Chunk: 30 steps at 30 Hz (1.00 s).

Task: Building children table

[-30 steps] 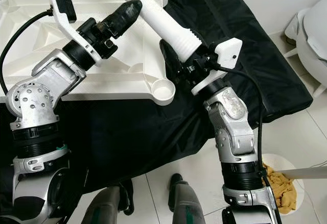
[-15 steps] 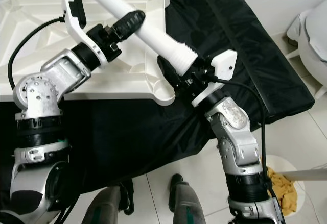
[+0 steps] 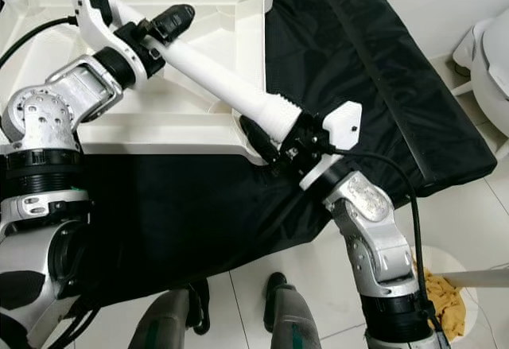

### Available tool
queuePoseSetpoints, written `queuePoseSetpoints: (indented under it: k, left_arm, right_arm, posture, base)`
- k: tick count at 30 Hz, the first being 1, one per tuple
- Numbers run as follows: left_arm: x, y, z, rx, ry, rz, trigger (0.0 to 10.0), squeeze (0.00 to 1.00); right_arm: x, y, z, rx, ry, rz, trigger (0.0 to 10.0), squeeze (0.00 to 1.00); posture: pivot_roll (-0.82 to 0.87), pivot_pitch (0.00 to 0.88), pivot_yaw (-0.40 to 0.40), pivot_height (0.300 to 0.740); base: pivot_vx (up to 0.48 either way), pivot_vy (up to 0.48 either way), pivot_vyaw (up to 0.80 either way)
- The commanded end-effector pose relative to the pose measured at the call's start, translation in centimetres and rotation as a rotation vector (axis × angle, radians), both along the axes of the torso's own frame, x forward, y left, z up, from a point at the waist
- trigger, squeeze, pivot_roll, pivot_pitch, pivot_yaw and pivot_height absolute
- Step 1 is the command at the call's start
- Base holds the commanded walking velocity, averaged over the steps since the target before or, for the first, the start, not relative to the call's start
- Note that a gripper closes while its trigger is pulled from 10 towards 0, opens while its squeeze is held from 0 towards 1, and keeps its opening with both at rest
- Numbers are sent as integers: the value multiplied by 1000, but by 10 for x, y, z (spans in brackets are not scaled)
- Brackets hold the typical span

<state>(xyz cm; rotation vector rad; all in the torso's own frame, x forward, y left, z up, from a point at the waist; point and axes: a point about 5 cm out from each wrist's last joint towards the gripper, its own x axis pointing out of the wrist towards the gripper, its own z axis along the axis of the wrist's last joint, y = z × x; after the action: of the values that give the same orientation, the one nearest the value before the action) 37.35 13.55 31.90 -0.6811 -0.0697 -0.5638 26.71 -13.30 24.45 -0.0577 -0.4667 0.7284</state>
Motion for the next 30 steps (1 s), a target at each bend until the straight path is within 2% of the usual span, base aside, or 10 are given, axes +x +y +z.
queuePoseSetpoints:
  k: [1, 9, 11, 12, 13, 14, 21, 22, 26, 30]
  left_arm:
    - [4, 13, -1, -13, 29, 67, 10000, 0]
    - [7, 21, -1, -42, 53, 103, 9765, 0]
    - [8, 22, -1, -47, 54, 108, 7961, 0]
    - [8, 23, 1, -55, 49, 111, 4275, 0]
    - [8, 23, 1, -55, 49, 111, 4275, 0]
    - [9, 24, 2, -60, 52, 114, 0, 0]
    - [10, 26, 3, -96, 63, 120, 0, 0]
    - [9, 25, 5, -110, 56, 109, 2078, 0]
    - [8, 24, 9, -127, 47, 93, 0, 0]
    - [7, 22, 11, -123, 40, 78, 0, 0]
  right_arm:
    - [-10, 2, 7, 10, -44, 25, 10000, 0]
    - [-11, 2, 5, 2, -32, 28, 10000, 0]
    - [-11, 2, 5, -1, -32, 30, 10000, 0]
    - [-11, 2, 4, -8, -31, 32, 10000, 0]
    - [-11, 2, 4, -8, -31, 32, 10000, 0]
    - [-11, 1, 4, -10, -32, 32, 10000, 0]
    - [-11, 1, 4, -18, -30, 24, 10000, 0]
    - [-11, 0, 4, -21, -29, 23, 10000, 0]
    - [-10, 0, 3, -23, -27, 21, 10000, 0]
    - [-10, 0, 3, -19, -21, 19, 10000, 0]
  posture:
    - [-37, 235, 82, 740]
    - [-33, 235, 80, 740]
    - [-33, 235, 79, 740]
    - [-33, 234, 78, 740]
    - [-33, 234, 78, 740]
    - [-33, 233, 77, 740]
    - [-31, 232, 77, 740]
    - [-30, 231, 78, 740]
    - [-28, 231, 79, 740]
    - [-27, 232, 79, 740]
  base:
    - [0, 0, 0]
    - [0, 0, 0]
    - [0, 0, 0]
    - [0, 0, 0]
    - [0, 0, 0]
    - [0, 0, 0]
    - [0, 0, 0]
    - [0, 0, 0]
    - [0, 0, 0]
    - [0, 0, 0]
